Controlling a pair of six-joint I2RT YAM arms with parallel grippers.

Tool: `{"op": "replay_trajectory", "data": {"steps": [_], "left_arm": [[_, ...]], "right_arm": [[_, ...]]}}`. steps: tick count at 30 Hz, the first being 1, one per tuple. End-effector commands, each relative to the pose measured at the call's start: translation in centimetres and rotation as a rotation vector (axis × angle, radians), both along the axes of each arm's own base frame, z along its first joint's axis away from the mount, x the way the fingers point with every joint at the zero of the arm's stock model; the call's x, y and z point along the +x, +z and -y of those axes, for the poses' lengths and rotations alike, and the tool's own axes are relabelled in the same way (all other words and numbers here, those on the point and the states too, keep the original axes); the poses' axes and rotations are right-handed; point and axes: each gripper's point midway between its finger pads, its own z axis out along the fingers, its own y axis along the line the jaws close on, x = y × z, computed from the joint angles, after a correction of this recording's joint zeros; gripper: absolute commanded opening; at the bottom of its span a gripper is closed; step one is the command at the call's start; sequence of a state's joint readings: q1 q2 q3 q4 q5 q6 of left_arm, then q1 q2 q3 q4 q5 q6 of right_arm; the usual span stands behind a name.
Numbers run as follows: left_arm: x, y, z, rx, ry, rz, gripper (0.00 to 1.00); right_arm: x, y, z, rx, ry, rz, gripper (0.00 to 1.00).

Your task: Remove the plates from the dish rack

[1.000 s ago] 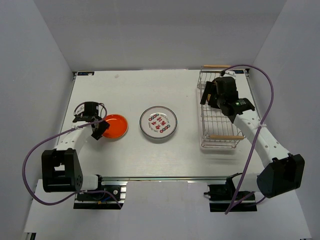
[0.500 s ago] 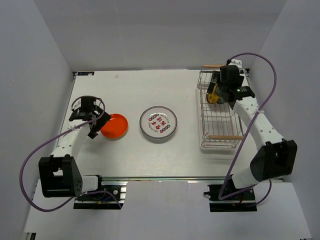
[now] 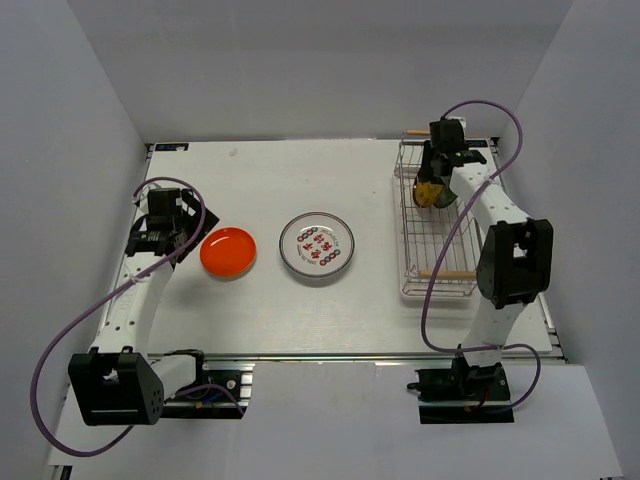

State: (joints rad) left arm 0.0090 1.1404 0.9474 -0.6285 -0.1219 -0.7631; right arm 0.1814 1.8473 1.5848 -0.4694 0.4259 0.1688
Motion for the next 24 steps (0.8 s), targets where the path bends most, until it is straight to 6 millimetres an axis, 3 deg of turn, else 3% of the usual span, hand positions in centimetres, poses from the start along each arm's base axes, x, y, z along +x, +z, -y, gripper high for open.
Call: {"op": "replay_trajectory", "data": {"steps": [1,4,9,13,14,20,24], "left_arm": [[0.0,0.8,0.1,0.012,-0.019,0.020,0.98],[-0.2,0.8,0.4,0.004,-0.030,0.029,0.98],[-0.3,1.4,0.3,0.003,-0.027,0.049,0.98],[-0.3,2.1,0.4,0.001,-0.030,0.077,0.98],[-0.3,2.2,0.6,-0.002,-0.038,0.083,0.98],[-0.5,2.6,1.5,-0.036,-0.079,0.108,0.98],[-0.1,3.5,2.2,-0.048,-0.120,0.141,0.98]], "right_arm": [[2.0,1.8,0.3,0.001,0.009,0.057,0.60],[2.5,1.1,0.8,0.005,-0.011,0.047,0.54],[2.4,0.6,1.5,0.004,-0.032,0.033,0.31],[2.1,1.7,2.2,-0.017,-0.040,0.046,0.20],[2.0,1.9,2.1,-0.019,-0.036,0.049,0.11],[1.0,5.8,2.6,-0.045,-0.019,0.113,0.00],[-1.0,10.7,3.0,-0.047,-0.012,0.202,0.00]]}}
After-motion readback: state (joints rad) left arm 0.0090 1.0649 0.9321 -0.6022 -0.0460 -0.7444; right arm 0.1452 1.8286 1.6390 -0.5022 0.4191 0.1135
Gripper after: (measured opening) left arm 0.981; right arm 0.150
